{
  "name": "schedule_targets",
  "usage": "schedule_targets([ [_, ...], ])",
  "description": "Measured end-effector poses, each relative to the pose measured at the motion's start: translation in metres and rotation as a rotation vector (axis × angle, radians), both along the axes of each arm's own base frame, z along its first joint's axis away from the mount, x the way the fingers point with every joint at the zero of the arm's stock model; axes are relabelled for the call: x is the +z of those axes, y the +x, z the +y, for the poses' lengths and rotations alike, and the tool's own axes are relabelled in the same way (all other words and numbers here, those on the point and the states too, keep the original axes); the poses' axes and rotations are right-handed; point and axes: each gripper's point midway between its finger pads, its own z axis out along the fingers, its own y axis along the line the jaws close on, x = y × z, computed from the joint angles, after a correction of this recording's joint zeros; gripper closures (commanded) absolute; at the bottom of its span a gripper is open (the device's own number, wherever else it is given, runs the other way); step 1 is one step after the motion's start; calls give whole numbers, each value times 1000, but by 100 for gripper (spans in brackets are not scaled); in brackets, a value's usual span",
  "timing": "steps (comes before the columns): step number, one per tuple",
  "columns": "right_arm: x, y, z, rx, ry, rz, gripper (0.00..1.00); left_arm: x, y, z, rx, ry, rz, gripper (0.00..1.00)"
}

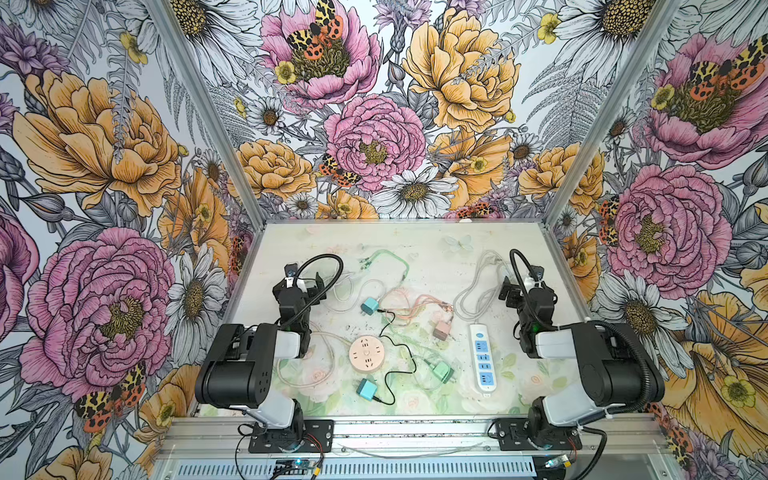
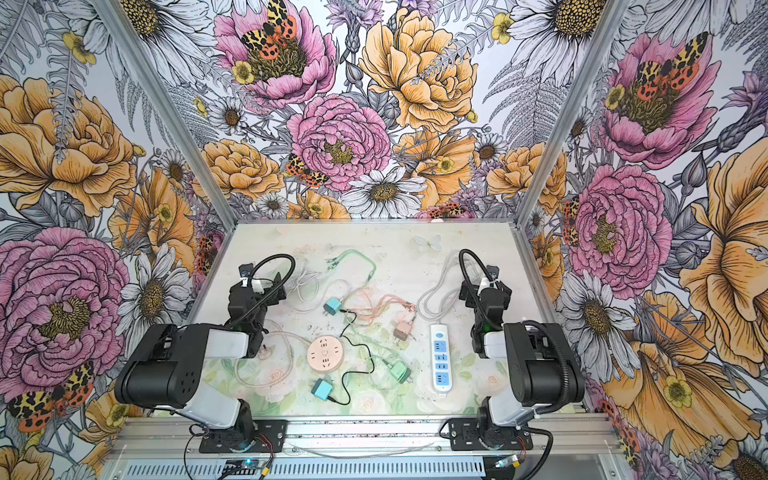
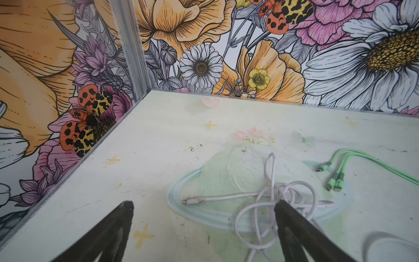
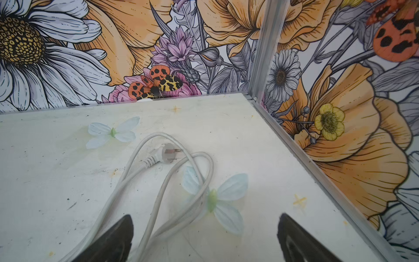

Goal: Insert the plug

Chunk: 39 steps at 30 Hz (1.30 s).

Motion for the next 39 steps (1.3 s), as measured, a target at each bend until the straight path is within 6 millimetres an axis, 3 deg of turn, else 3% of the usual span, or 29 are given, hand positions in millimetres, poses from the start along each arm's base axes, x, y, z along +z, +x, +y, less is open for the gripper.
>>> schedule_targets([
  [15, -1, 0, 0, 1, 0, 4, 1, 0, 0, 0, 0, 0, 0, 1],
  [24, -2, 6, 22, 137, 2, 21, 1, 0, 0, 0, 0, 0, 0, 1],
  [39, -4, 6, 27, 166, 3, 32, 1, 0, 0, -1, -13, -2, 0, 1],
])
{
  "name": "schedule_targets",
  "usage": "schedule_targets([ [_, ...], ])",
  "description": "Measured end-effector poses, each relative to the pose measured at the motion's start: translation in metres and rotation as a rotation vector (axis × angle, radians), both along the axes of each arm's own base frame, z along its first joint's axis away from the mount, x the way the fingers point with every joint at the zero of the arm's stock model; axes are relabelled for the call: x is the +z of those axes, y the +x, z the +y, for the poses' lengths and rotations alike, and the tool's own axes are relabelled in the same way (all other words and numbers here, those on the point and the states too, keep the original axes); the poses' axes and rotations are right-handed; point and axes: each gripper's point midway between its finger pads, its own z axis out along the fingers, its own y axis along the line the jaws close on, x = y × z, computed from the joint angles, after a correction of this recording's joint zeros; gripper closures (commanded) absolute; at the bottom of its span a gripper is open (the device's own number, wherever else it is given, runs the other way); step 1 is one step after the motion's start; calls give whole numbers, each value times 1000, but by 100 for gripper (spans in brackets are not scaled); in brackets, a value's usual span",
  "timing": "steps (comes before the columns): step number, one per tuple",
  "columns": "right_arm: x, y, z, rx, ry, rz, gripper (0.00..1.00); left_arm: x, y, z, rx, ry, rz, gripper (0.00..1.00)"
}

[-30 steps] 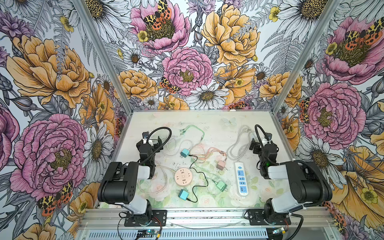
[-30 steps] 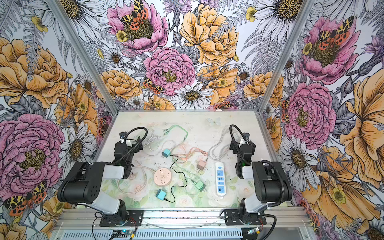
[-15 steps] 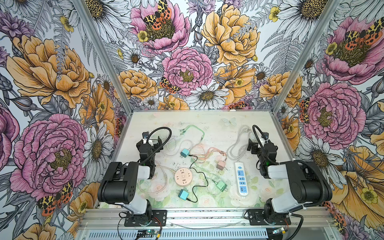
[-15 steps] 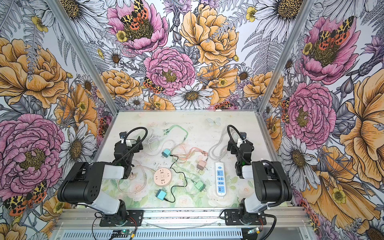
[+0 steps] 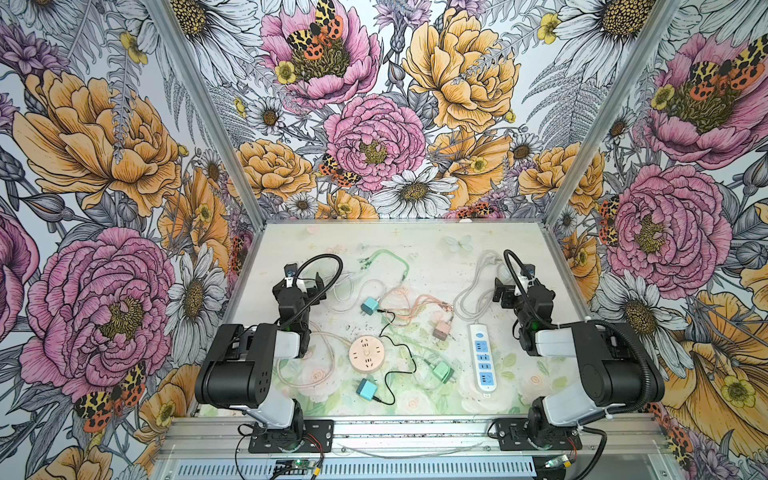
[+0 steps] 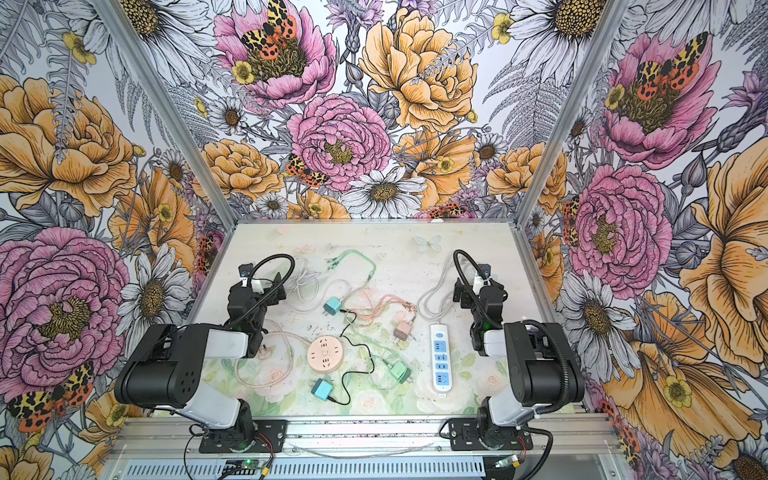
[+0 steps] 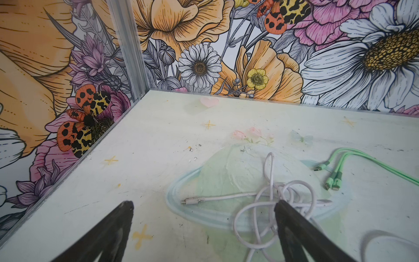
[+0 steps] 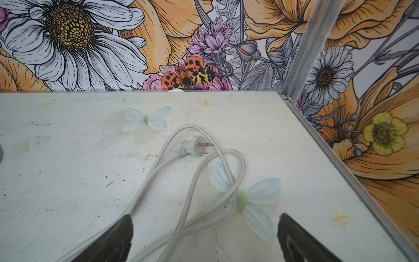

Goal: Insert the plug

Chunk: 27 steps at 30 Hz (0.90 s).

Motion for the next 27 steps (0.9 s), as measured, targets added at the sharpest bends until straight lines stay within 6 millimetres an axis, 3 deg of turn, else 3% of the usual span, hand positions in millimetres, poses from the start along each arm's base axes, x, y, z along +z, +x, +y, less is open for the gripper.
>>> schedule_targets([
  [12, 0, 0, 0, 1, -3, 0, 1, 0, 2, -15, -94, 10, 4, 1],
  [27, 0, 0, 0, 0, -3, 0, 1, -1, 2, -11, -125, -5, 4, 1],
])
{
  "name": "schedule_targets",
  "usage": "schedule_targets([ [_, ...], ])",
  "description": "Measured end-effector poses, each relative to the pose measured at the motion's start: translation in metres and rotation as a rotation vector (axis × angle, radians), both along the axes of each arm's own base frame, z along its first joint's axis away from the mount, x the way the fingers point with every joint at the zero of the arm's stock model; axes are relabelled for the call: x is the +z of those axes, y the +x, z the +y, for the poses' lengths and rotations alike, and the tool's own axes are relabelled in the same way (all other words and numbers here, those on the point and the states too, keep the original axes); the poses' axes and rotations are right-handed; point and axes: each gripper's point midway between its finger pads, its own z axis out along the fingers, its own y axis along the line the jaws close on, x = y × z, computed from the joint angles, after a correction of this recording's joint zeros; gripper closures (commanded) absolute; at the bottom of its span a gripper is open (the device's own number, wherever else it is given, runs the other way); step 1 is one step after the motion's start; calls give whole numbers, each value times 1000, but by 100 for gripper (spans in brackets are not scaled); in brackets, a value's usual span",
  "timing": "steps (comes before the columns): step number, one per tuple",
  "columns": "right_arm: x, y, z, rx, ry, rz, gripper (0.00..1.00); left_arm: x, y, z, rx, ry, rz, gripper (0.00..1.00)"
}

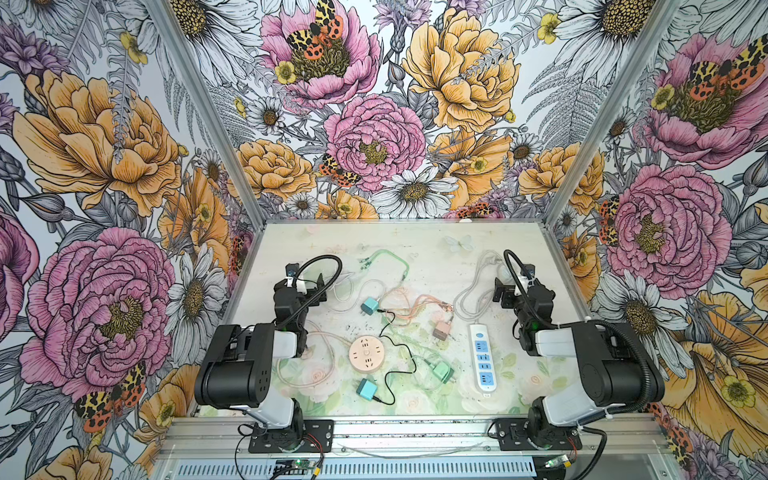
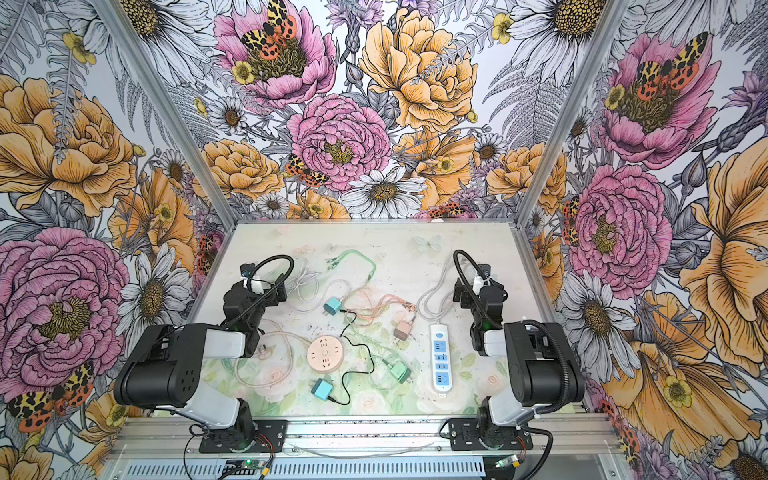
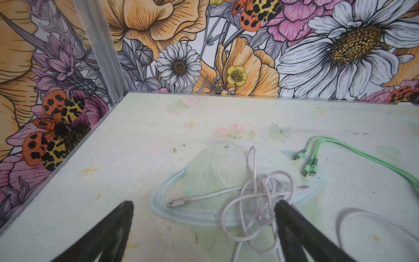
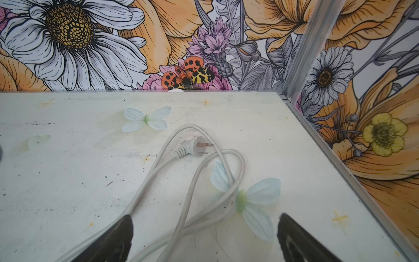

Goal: Insert the plug

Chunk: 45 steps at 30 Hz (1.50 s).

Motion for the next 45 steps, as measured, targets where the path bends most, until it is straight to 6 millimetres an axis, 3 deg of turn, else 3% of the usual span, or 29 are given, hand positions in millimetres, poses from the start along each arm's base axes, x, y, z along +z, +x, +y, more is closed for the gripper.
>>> schedule_targets([
  [6, 3, 0, -3, -20, -5, -8, 1, 1, -2, -2, -2, 1, 16, 1],
  [8, 10, -2, -5, -31, -6, -16, 1, 10, -4, 0, 27, 7, 31, 1],
  [12, 34, -4, -7, -53, -16, -38, 1, 69, 3, 1, 95, -3, -27, 1],
  [15, 60, -4, -6, -67, -21, -76, 1, 117, -3, -3, 130, -19, -103, 1],
  [19, 99, -10, -5, -85, 0, -133, 1, 140, -18, -25, 123, -26, -101, 1],
  [25, 159, -6, 8, -72, 46, -134, 2, 141, -45, -67, 66, -19, -18, 1],
  [29, 180, -8, 26, -32, 68, -103, 2, 136, -66, -89, 15, -30, 47, 7],
  [36, 157, -23, 67, 67, 77, 21, 3, 109, -100, -107, -8, 4, 198, 16],
  [45, 137, -30, 102, 121, 37, 111, 3, 81, -122, -103, -7, -16, 330, 35],
])
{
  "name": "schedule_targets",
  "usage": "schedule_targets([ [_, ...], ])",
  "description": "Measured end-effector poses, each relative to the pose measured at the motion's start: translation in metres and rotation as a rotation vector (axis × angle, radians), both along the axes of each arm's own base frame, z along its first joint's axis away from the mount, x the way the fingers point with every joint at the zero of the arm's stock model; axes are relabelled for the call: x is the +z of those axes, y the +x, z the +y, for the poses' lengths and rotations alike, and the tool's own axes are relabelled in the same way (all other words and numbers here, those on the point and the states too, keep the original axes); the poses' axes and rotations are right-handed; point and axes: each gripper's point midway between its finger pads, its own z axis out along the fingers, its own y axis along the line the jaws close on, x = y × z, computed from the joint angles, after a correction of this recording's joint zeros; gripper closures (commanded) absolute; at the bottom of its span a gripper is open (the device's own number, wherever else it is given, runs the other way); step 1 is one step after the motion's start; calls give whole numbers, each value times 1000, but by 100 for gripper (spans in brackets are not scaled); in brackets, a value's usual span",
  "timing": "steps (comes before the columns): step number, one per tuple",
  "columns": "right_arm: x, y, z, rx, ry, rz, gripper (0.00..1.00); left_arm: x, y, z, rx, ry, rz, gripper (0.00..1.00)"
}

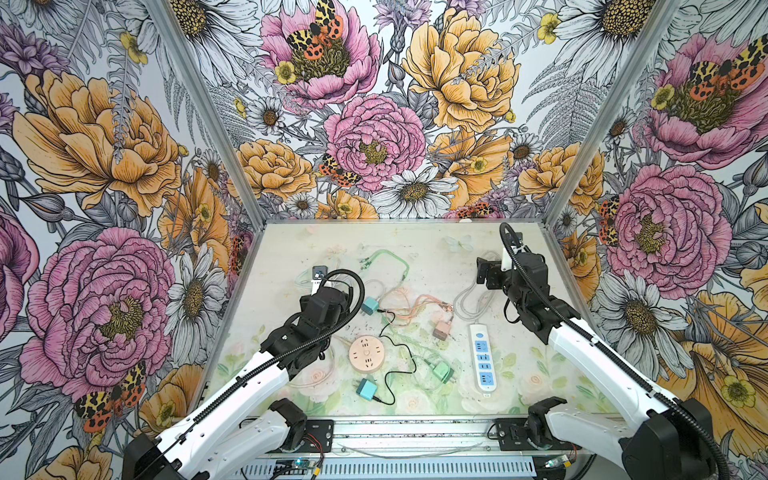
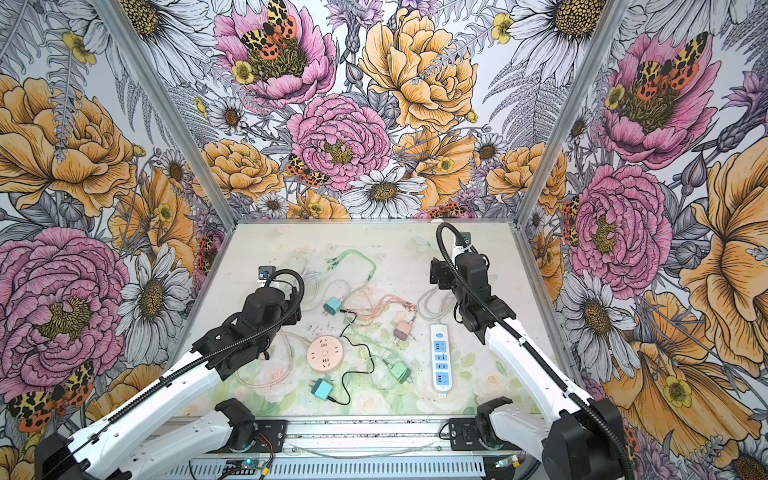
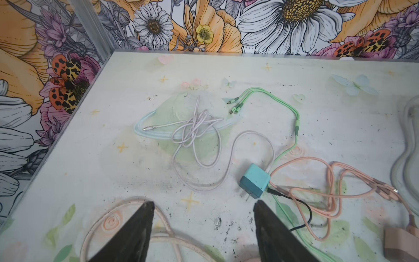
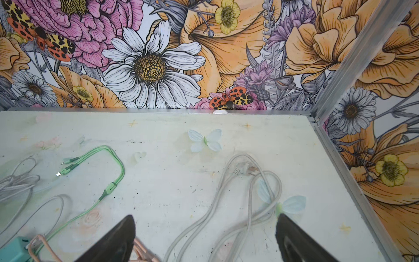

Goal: Insert the plug
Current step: 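Reach the left gripper toward the teal charger while the right arm moves forward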

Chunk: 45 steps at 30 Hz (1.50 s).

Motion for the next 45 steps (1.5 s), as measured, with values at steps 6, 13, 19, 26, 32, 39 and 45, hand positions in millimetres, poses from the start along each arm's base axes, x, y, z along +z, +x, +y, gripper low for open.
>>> schedule_targets([
  [6, -7, -4, 16, 34, -8, 23, 3, -16, -5, -12, -59, -22, 73, 35],
  [13, -34, -7, 29, 66, -44, 108, 3, -30, -5, -20, -90, -18, 126, 33],
  [19, -39, -10, 34, 81, -54, 131, 3, -60, -2, -33, -136, -16, 236, 34],
  [26, -36, -9, 35, 84, -50, 125, 3, -109, 4, -47, -175, -5, 413, 36],
  [32, -33, -11, 36, 95, -58, 120, 2, -116, 19, -61, -220, -17, 437, 36],
  [39, -28, -14, 34, 102, -63, 102, 2, -127, 52, -65, -225, -9, 459, 35],
  [45, -37, -16, 34, 106, -72, 122, 2, -139, 74, -71, -246, 5, 480, 35],
])
